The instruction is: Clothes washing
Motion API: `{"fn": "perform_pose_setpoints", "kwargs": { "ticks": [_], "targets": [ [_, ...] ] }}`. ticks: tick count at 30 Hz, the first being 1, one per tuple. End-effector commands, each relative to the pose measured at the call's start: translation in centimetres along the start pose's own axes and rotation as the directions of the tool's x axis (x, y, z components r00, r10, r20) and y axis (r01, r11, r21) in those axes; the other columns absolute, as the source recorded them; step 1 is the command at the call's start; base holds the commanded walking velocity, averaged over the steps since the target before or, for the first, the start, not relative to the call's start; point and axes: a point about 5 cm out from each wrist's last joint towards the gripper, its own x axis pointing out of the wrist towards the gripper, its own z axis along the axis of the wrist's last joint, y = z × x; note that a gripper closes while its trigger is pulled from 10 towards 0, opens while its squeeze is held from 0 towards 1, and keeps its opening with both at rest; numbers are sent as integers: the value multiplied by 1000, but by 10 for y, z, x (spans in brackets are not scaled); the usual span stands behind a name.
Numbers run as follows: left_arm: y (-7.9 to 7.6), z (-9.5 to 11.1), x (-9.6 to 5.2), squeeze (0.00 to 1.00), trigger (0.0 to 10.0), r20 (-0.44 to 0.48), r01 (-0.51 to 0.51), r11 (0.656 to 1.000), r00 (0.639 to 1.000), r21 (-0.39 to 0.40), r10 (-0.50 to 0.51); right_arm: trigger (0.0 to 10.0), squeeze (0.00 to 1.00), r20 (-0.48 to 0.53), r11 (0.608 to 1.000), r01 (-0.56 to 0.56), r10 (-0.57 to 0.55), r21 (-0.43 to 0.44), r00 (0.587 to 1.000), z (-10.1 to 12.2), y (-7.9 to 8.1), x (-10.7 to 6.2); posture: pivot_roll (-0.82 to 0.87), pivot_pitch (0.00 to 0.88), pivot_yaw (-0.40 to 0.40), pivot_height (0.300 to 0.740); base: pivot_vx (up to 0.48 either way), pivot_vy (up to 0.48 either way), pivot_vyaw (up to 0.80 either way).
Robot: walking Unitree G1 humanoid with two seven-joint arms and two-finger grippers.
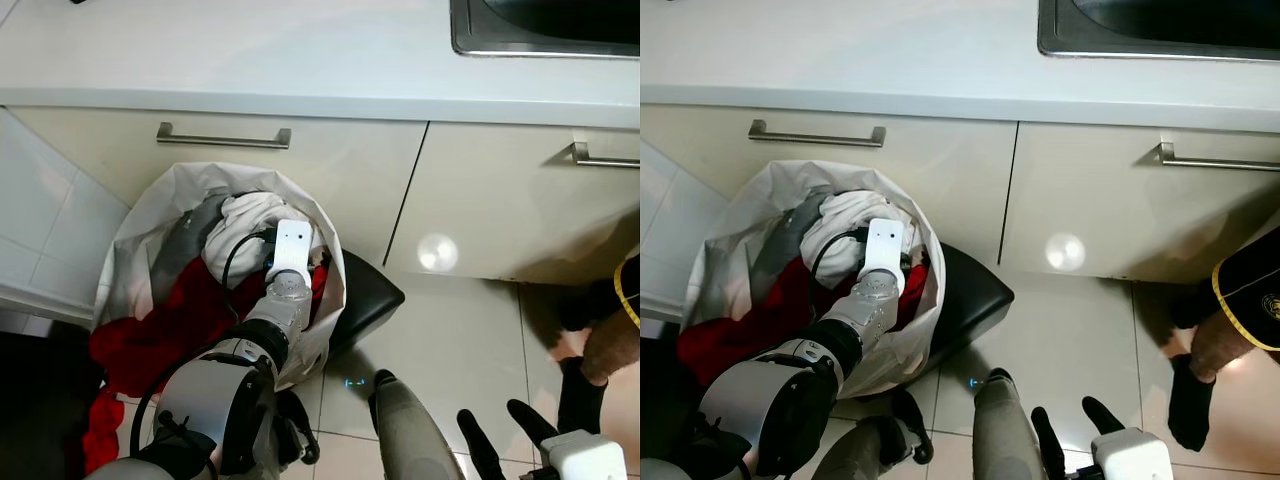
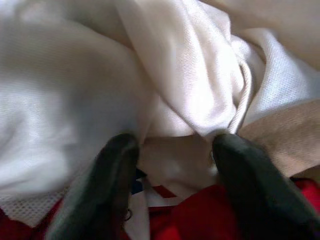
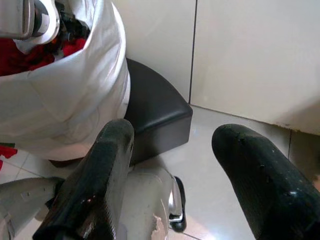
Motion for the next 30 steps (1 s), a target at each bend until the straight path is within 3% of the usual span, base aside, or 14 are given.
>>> {"fn": "perform_pose_setpoints", "kwargs": {
  "ticks": [1, 10, 17, 20, 23, 25, 26, 30],
  "targets": [
    [-9, -11, -3, 0, 0, -39, 30, 999, 999, -22, -30, 10000, 0, -6, 1000, 7, -7, -8, 1000, 3, 0, -5, -677, 354, 122, 740, 0, 0, 0],
    [-15, -12, -5, 0, 0, -44, 66, 996, 997, -55, -69, 10000, 0, -4, 999, 33, -33, -9, 999, 17, 3, -20, -746, 404, 112, 740, 0, 0, 0],
    [-19, 1, -4, 0, 0, -8, 114, 990, 993, -83, -115, 10000, 0, -12, 999, 34, -34, 3, 999, 18, 7, -24, -739, 417, 121, 740, 0, 0, 0],
    [-20, 26, -4, 0, 0, 51, 127, 977, 992, -170, -120, 10000, 0, -24, 999, 40, -39, 11, 999, 13, 7, -23, -718, 408, 142, 740, 0, 0, 0],
    [-21, 32, -4, 0, 0, 68, 130, 973, 991, -191, -118, 10000, 0, -23, 999, 43, -42, 14, 999, 12, 7, -22, -714, 406, 145, 740, 0, 0, 0],
    [-21, 53, -5, 0, 0, 137, 143, 963, 984, -229, -113, 10000, 0, -4, 999, 46, -46, 17, 999, 10, 6, -15, -679, 372, 164, 740, 0, 0, 0],
    [-21, 53, -5, 0, 0, 137, 143, 963, 984, -229, -113, 10000, 0, -4, 999, 46, -46, 17, 999, 10, 6, -15, -679, 372, 164, 740, 0, 0, 0],
    [-10, 84, -4, 0, 0, 244, 162, 947, 965, -279, -93, 10000, 0, 73, 999, 41, -41, 8, 997, 11, 0, 11, -613, 309, 184, 740, 0, 0, 0]
  ]
}}
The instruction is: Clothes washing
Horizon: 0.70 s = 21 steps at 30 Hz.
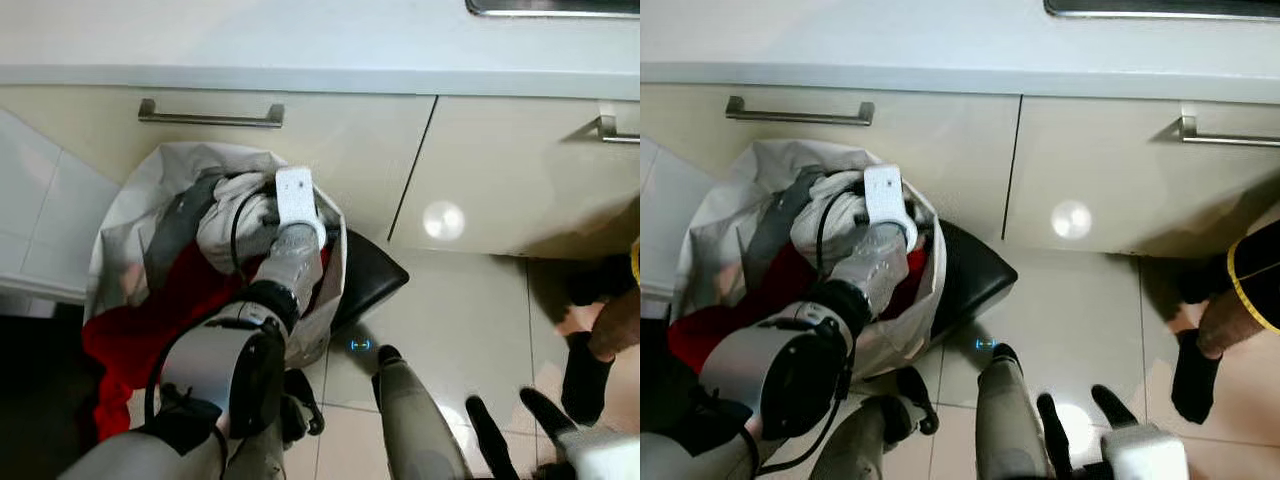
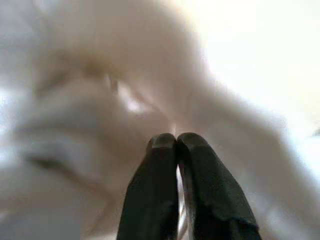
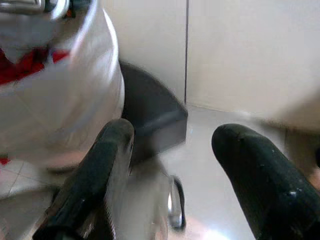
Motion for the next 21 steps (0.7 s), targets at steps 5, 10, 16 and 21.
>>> {"fn": "perform_pose_setpoints", "kwargs": {
  "ticks": [5, 10, 16, 21],
  "targets": [
    [15, 15, 4, 0, 0, 61, -5, 999, 998, -31, 7, 10000, 0, 7, 1000, -3, 3, 22, 1000, -12, -4, 23, -567, 263, 191, 740, 0, 0, 0],
    [41, 20, 6, 0, 0, 135, 35, 982, 989, 188, -61, 10000, 0, 85, 1000, 17, -18, 13, 996, -12, -16, 67, -464, 139, 224, 740, 0, 0, 0],
    [64, 27, 2, 0, 4902, 190, 81, 924, 968, 374, -162, 10000, 0, 159, 999, 38, -40, 15, 986, -7, -32, 106, -363, 32, 225, 740, 0, 0, 0],
    [79, 29, -5, 1000, 10000, 225, 98, 898, 951, 429, -212, 10000, 0, 179, 1000, 11, -16, 27, 984, -7, -32, 126, -307, 0, 202, 740, 0, 0, 0]
  ]
}}
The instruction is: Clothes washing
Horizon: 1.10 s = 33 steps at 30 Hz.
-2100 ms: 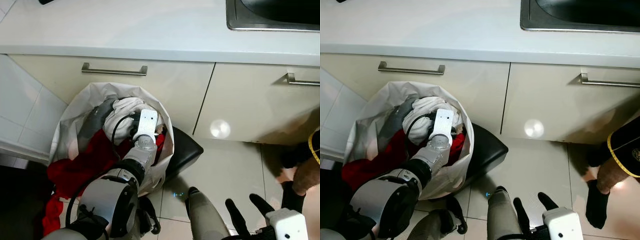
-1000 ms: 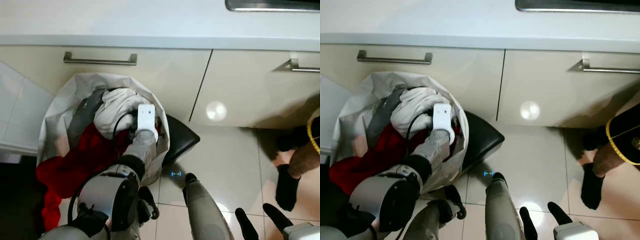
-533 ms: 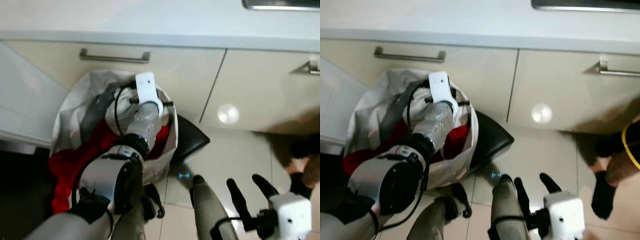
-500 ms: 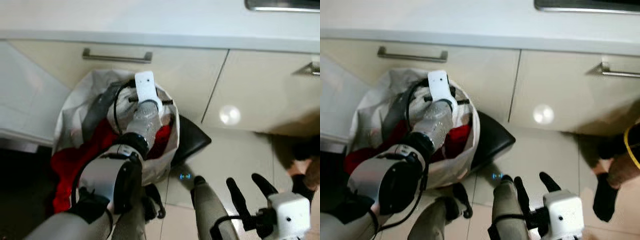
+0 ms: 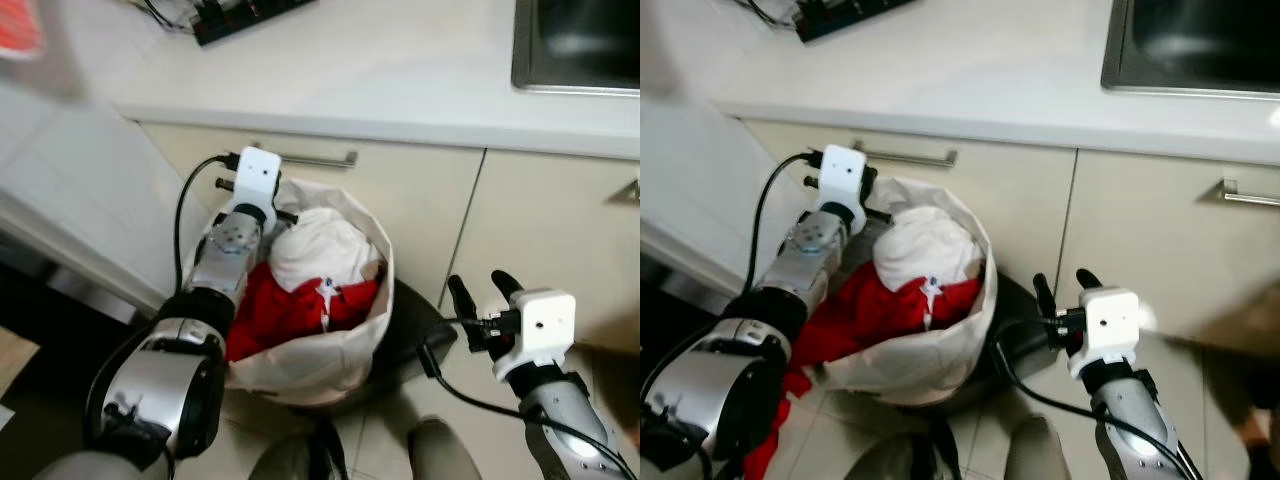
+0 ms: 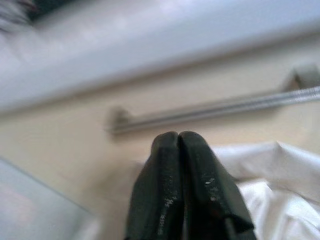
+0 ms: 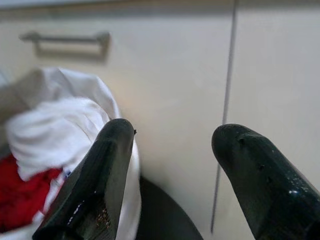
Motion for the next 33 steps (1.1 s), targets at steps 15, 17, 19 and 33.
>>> {"fn": "perform_pose_setpoints", "kwargs": {
  "ticks": [15, 17, 19, 33],
  "targets": [
    [-9, -54, -67, 1000, 10000, -117, -73, 991, 991, -108, 60, 10000, 0, 27, 993, -73, 70, 95, 997, -9, -3, 63, -169, 0, 106, 740, 0, 0, 0],
    [-11, -58, -72, 1000, 10000, -135, -80, 989, 989, -123, 64, 10000, 0, 27, 991, -81, 79, 102, 997, -10, -1, 68, -160, 0, 101, 740, 0, 0, 0],
    [-11, -60, -74, 1000, 10000, -140, -90, 989, 987, -115, 74, 10000, 0, 30, 991, -87, 85, 101, 996, -10, 0, 70, -154, 0, 97, 740, 0, 0, 0],
    [-9, -53, -71, 1000, 10000, -163, -145, 980, 979, -138, 122, 10000, 0, 34, 994, -88, 86, 71, 996, -11, 2, 81, -155, 0, 92, 740, 0, -478, 573]
  ]
}}
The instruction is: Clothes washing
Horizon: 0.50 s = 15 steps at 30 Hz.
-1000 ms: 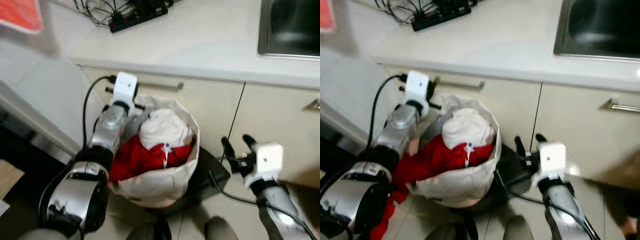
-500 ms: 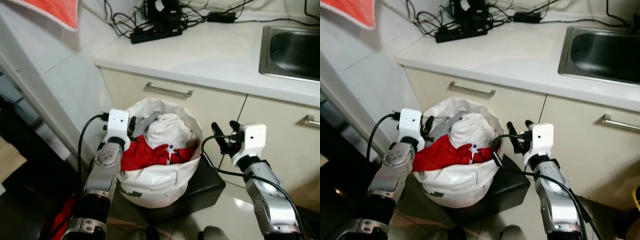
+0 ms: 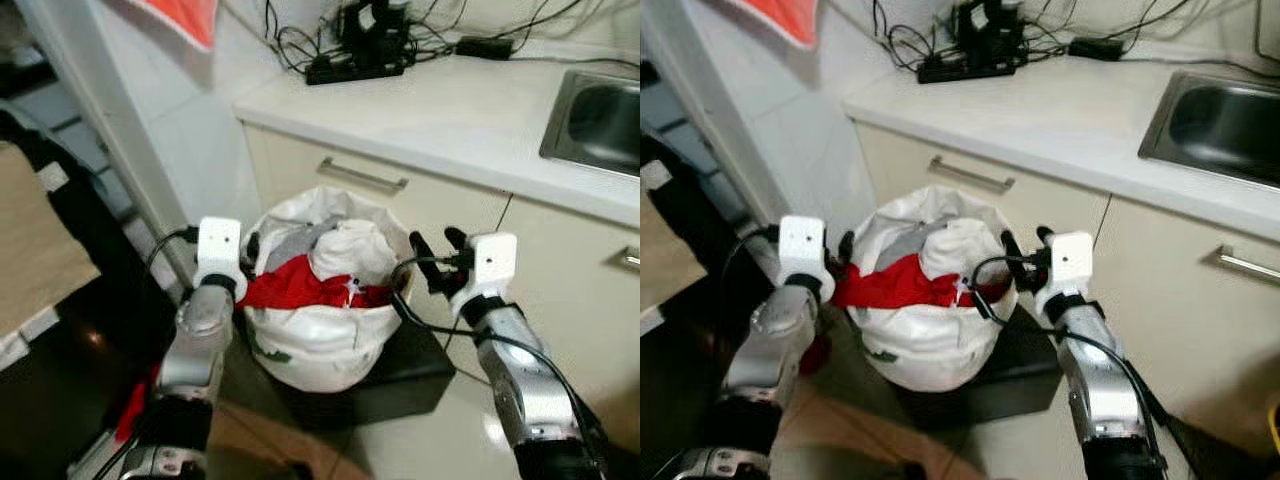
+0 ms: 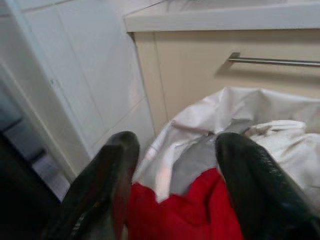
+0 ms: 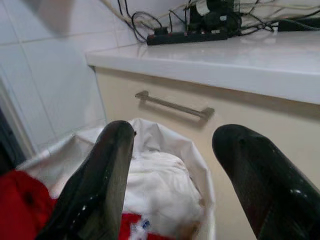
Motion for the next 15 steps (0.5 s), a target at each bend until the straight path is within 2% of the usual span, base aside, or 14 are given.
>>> {"fn": "perform_pose_setpoints", "kwargs": {
  "ticks": [1, 3, 5, 8, 15],
  "targets": [
    [1, 4, 3, 1000, 10000, -6, -11, 1000, 1000, -4, 11, 10000, 0, 5, 1000, 1, 0, -26, 1000, 1, 1, 3, -158, 0, 92, 740, 0, -465, 0],
    [0, 5, 4, 1000, 10000, 0, -8, 1000, 1000, -8, 8, 10000, 0, 5, 1000, 3, -3, -25, 1000, 1, 0, 3, -158, 0, 92, 740, 0, -463, 222],
    [-2, 7, 4, 1000, 10000, 12, -3, 1000, 1000, -20, 3, 10000, 0, -4, 1000, 12, -12, -25, 1000, 0, -1, 4, -160, 0, 90, 740, 262, -398, 0],
    [-3, 8, 4, 1000, 10000, 6, 1, 1000, 1000, 2, -1, 10000, 0, -4, 999, -1, 0, -40, 1000, 0, 0, 5, -160, 0, 89, 740, 300, -371, 444],
    [-4, 8, 6, 1000, 10000, 2, -11, 1000, 1000, -23, 11, 10000, 0, -16, 998, 15, -16, -67, 1000, -1, -2, 9, -157, 0, 81, 740, 299, -372, 0]
  ]
}}
